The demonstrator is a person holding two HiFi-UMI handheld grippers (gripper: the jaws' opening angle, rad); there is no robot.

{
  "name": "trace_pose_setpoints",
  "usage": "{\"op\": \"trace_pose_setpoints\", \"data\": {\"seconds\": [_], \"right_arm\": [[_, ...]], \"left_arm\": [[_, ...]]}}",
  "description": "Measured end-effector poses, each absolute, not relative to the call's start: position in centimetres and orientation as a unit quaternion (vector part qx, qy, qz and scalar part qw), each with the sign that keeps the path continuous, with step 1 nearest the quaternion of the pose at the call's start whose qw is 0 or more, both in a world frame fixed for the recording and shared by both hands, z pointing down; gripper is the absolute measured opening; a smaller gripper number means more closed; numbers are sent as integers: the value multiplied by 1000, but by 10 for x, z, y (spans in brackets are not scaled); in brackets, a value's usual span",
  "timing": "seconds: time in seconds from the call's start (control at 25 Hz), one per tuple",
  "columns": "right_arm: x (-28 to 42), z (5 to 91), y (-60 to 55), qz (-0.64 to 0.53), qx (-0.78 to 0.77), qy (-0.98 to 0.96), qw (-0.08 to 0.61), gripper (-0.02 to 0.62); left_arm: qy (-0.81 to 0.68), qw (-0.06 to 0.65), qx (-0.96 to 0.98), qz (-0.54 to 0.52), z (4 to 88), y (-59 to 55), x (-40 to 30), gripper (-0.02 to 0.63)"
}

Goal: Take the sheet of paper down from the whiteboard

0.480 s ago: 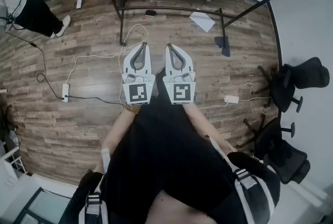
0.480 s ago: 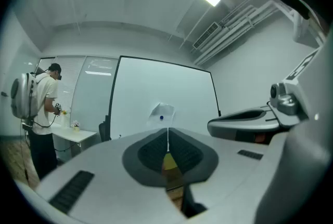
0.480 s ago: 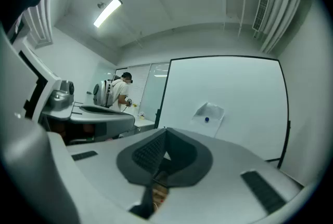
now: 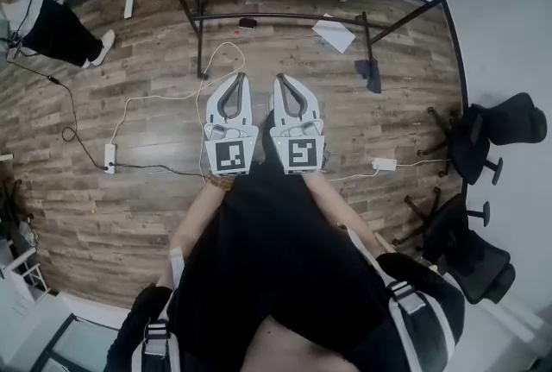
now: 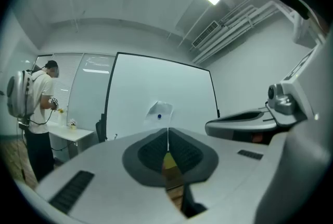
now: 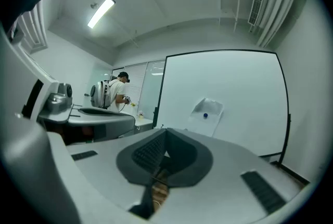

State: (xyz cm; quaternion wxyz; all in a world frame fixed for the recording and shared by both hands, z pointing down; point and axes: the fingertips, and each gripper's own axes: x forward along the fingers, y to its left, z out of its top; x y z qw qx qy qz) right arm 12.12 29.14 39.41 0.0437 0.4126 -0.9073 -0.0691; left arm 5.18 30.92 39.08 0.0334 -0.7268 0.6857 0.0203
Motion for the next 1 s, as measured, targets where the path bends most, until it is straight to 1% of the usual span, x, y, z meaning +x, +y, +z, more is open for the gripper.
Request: {"op": "trace_pose_setpoints", "data": {"seconds": [1.0], "right_arm": [[107, 410, 173, -44, 393, -916, 67, -2]], "left_arm": [[692, -3, -721, 10, 406, 190, 41, 14]]}}
